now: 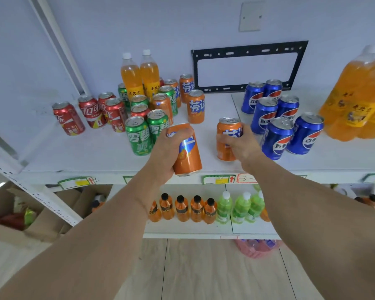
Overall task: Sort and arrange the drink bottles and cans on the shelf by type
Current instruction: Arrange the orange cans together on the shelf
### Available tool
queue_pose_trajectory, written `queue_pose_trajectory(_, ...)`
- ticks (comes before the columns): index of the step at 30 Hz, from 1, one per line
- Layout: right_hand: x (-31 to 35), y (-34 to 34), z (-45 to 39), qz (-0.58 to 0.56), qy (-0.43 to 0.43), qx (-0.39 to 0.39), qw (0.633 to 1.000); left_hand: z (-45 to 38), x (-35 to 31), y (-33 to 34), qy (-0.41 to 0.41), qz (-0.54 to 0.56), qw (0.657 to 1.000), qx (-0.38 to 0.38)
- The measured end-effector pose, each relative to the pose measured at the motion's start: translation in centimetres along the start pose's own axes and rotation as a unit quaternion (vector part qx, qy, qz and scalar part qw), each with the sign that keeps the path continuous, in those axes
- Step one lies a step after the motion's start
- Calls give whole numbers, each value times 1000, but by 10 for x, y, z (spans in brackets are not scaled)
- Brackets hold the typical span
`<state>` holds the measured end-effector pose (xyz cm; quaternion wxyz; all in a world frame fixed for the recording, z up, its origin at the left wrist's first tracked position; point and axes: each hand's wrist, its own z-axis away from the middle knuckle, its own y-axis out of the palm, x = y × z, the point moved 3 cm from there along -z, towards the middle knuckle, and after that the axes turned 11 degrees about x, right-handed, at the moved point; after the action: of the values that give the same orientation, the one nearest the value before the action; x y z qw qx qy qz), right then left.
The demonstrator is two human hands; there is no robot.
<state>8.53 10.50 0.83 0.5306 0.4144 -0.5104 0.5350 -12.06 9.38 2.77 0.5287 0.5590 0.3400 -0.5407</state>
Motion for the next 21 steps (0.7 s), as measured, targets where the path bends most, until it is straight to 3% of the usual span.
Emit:
queue_pose_trajectory(11, -15, 5, 1, 68, -23, -30, 997, -14, 8, -4, 1, -23, 1000, -18)
queue_pose_trajectory(15, -12, 2, 16, 102, 40, -6, 994, -13, 4, 2, 9, -66, 998, -19)
queue_pose_trajectory(17, -15, -4, 26, 242, 100, -12, 965, -13, 3, 7, 19, -92, 996, -11)
queue_pose_trajectory(19, -15, -7, 40, 426, 119, -12, 897, -15, 4, 10, 26, -118, 993, 1)
queue_pose_trajectory(21, -15, -4, 51, 562, 84, 7, 823, -17, 4, 14, 26, -148, 989, 14)
